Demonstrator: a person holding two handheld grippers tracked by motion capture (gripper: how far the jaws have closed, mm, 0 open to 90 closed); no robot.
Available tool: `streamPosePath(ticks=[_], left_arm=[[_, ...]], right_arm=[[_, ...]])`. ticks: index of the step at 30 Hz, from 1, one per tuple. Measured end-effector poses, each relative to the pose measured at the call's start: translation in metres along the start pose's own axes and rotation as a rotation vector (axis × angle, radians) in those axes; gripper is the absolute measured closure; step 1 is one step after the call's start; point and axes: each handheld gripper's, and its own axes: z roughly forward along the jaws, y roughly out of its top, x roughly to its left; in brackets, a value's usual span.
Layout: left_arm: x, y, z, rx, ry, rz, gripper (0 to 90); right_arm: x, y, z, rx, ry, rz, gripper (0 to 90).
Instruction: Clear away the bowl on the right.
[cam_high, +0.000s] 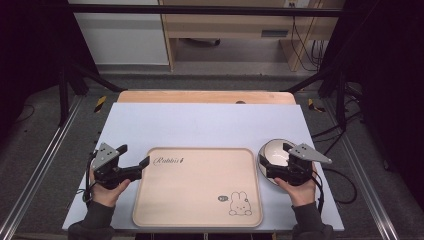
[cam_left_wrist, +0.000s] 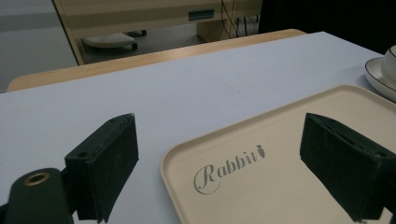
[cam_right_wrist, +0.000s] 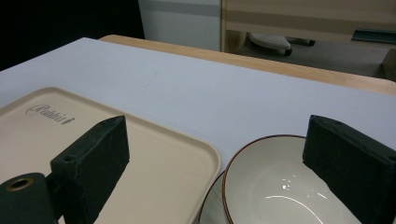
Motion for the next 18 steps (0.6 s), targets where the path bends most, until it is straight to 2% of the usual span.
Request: streamPosePath(ticks=[18], left_arm=[[0.0022,-0.0048,0.0034,0.016,0.007,-0.006,11.4]], right_arm=[[-0.0021,-0.0006,0.0012,0.012,-0.004,0.008,7.5]])
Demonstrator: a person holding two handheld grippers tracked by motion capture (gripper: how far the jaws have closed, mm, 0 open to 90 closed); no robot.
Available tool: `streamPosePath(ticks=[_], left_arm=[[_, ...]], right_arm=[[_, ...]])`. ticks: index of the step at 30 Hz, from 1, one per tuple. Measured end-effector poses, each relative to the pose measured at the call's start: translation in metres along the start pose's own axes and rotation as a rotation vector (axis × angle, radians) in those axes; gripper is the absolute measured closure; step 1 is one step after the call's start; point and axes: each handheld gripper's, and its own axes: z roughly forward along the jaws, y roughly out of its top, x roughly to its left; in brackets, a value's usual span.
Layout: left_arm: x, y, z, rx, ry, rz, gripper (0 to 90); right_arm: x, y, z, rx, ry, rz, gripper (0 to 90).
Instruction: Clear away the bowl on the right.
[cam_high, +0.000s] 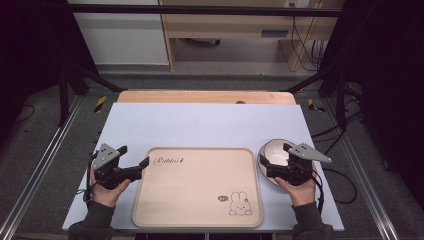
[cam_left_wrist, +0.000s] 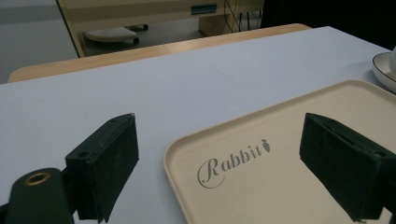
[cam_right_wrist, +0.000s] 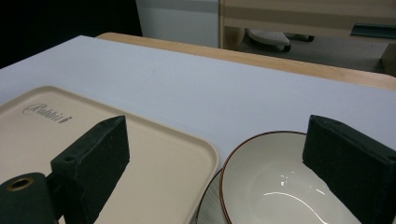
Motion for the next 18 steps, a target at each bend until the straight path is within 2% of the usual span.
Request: streamPosePath(ticks=[18], left_arm=[[0.001,-0.002,0.001,0.009,0.005,0.002,11.4]], right_arm=[[-0.012,0.004,-0.008,-0.013,-0.044,0.034,8.1]])
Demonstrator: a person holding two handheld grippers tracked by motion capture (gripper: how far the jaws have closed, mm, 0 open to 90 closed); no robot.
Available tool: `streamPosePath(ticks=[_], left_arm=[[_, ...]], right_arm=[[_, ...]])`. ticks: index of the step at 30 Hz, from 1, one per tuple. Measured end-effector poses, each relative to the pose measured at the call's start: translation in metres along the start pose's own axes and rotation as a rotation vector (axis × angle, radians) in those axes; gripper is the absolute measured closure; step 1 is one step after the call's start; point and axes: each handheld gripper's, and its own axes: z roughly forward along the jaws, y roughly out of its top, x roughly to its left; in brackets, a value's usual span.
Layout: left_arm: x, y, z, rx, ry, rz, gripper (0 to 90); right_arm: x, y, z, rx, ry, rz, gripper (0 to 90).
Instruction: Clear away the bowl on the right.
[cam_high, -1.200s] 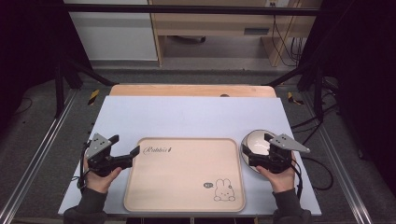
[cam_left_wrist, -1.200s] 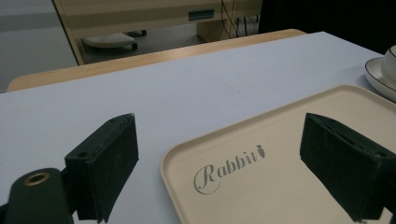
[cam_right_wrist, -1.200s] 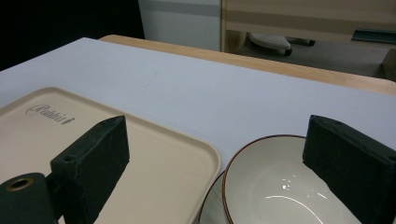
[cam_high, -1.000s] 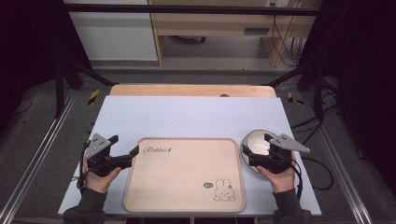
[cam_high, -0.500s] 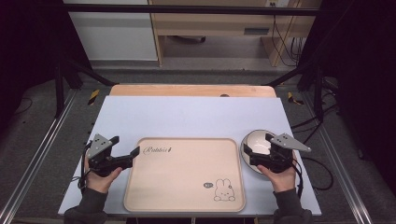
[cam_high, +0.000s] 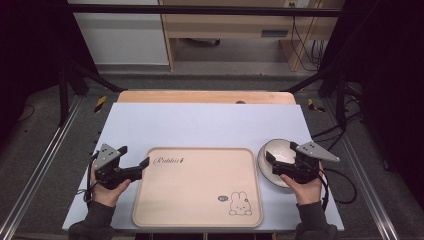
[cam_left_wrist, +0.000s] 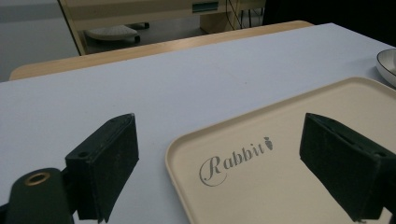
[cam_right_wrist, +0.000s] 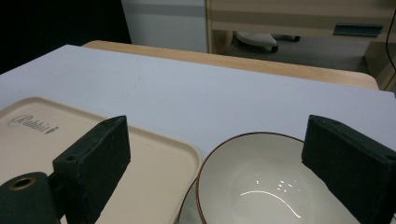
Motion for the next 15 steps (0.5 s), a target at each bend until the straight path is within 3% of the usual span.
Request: streamPosePath(ticks=[15], left_arm=[[0.002,-0.001,0.001,0.001,0.003,-0.006,11.4]], right_arm=[[-0.019,0.002,-0.002,0.027,-0.074,0.039,10.4]])
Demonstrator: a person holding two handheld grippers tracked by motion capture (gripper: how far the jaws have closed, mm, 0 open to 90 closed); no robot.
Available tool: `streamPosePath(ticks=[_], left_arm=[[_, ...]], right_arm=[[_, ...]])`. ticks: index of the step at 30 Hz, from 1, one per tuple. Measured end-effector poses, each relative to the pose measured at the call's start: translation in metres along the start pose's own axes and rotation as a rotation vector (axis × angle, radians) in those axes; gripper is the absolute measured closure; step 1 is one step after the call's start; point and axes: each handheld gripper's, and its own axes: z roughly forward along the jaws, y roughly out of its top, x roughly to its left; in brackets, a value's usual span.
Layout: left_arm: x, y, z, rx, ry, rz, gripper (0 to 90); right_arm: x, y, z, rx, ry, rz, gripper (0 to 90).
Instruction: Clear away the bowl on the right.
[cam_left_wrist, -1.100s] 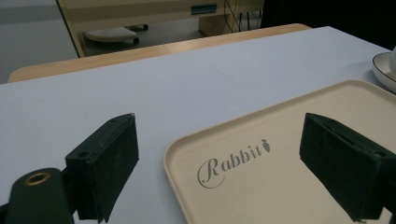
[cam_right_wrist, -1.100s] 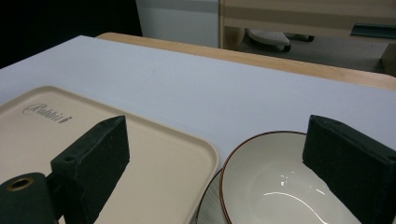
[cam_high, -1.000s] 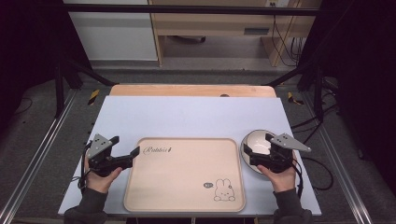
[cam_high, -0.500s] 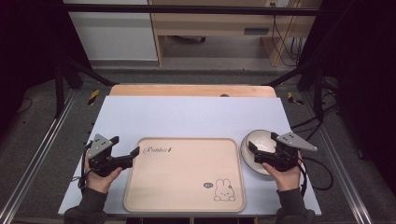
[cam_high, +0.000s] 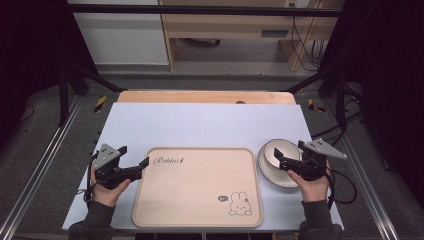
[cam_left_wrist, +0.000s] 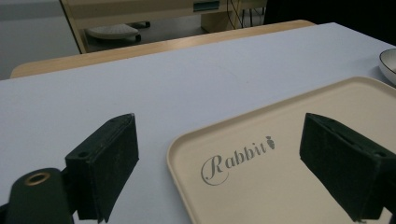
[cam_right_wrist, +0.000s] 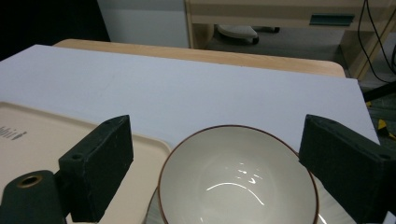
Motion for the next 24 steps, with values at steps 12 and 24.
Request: streamPosePath(ticks=[12,24], left_arm=[[0.001,-0.001,0.001,0.004,0.001,0.0,11.4],[0.002,-0.002,0.002,0.005,0.006,-0.004,11.9]], right_arm=[[-0.012,-0.002,0.006,0.036,-0.039,0.004,12.3],[-0.023,-0.003,0.01,0.056,-0.079,0.029,13.1]])
